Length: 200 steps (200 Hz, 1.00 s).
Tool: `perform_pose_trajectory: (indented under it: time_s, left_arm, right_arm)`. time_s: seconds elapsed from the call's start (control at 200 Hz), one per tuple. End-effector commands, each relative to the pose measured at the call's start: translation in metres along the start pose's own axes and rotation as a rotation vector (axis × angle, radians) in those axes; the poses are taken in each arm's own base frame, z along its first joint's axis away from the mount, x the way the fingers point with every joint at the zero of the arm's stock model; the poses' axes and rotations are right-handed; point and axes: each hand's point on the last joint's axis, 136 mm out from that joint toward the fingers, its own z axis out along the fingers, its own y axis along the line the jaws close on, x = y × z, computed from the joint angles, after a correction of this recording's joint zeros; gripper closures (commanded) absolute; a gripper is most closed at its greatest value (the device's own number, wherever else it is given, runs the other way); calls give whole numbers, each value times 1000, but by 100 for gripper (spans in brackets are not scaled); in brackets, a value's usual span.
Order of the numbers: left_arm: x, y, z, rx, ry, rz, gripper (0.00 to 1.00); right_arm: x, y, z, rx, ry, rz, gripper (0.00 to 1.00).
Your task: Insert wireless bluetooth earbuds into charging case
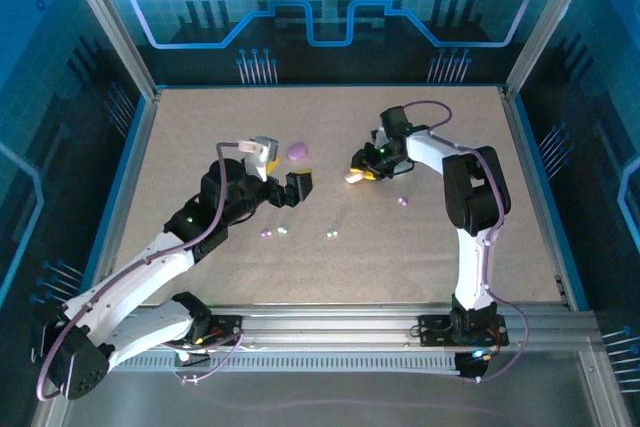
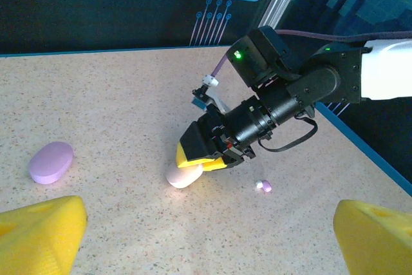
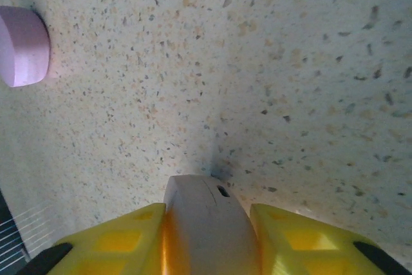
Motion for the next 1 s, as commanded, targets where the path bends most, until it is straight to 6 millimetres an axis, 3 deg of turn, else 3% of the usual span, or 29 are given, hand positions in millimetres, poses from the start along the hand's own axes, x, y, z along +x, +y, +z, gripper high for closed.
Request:
perform_pose_trajectory:
  time_s: [0.0,0.35,0.505,0.6,0.74,0.996]
  left_arm:
    - [1,-4,1,31,-2,-21,1]
    - [1,-5,0,40,5,-27,1]
    - [0,-6,0,44,8,-29,1]
    - [0,-6,0,43,5,-29,1]
    - [0,-6,0,42,6,-37,1]
    - [-2,-3,-1,29,-5,-46,1]
  right_arm:
    - [-1,-8,-18,71,-10,-16,59]
    - [-4,-2,-40,78,-27,-50,49]
    - [-10,0,-60,119,-68,-96,47]
    - [-24,-3,-79,175,-141,-140,48]
    - [-55,-26,-101,267,-265,-174,47]
    - [-87,-52,-89,230,-132,-168,48]
